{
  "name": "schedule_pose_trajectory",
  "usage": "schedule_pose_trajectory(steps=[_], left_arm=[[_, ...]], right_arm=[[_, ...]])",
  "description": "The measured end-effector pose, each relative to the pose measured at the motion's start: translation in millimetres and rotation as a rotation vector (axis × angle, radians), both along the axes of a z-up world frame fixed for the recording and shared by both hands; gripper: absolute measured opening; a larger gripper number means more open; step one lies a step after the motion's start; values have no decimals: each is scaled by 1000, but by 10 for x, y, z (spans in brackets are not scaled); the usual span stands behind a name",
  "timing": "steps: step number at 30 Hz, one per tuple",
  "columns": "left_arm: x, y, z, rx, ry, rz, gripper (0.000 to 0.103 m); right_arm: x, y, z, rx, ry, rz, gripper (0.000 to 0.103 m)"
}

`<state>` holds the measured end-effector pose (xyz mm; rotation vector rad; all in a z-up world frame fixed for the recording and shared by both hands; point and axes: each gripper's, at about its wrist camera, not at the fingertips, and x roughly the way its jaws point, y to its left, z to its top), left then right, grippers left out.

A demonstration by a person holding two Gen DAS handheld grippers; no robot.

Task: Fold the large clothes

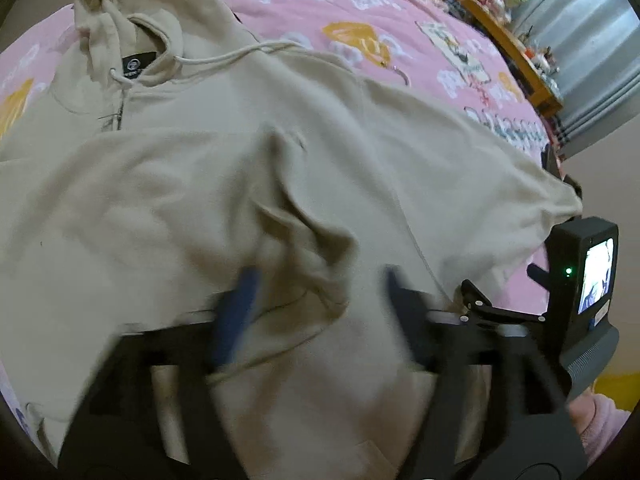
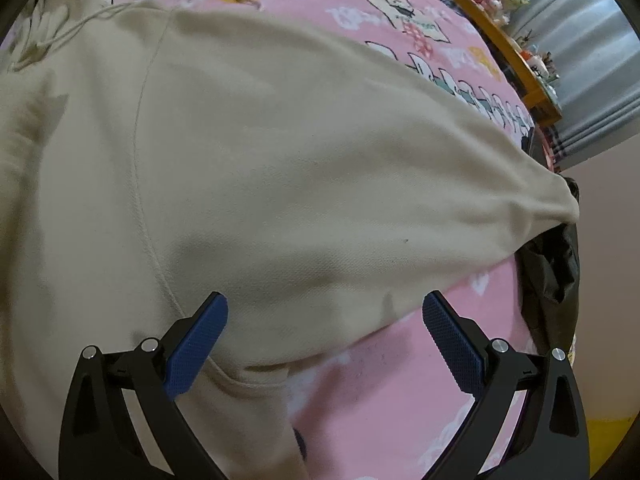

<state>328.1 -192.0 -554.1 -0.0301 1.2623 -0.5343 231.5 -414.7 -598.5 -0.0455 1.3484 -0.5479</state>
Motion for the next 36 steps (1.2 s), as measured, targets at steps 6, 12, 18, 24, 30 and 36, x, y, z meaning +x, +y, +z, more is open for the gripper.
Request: schedule_pose_trajectory(steps=[6,12,18,24,30,36], left_arm=[[37,227,71,-14,24,16,77],[55,1118,355,32,-14,168,77],[198,2140,282,190,-29,379,77],[298,2660,-40,284,31,481,77],[217,2702,-236,328,69,448,77],[112,2603,-43,306,17,410,77]], right_arm=[[62,-52,212,86,-88,-3,95],[485,162,675,288,-296,201,95],[1307,639,382,428,-182,370,95],[1603,1001,12,429,-28,419,45],[1362,1187,195,414,-59,455,6],[930,850,813,482,-190,361,6]])
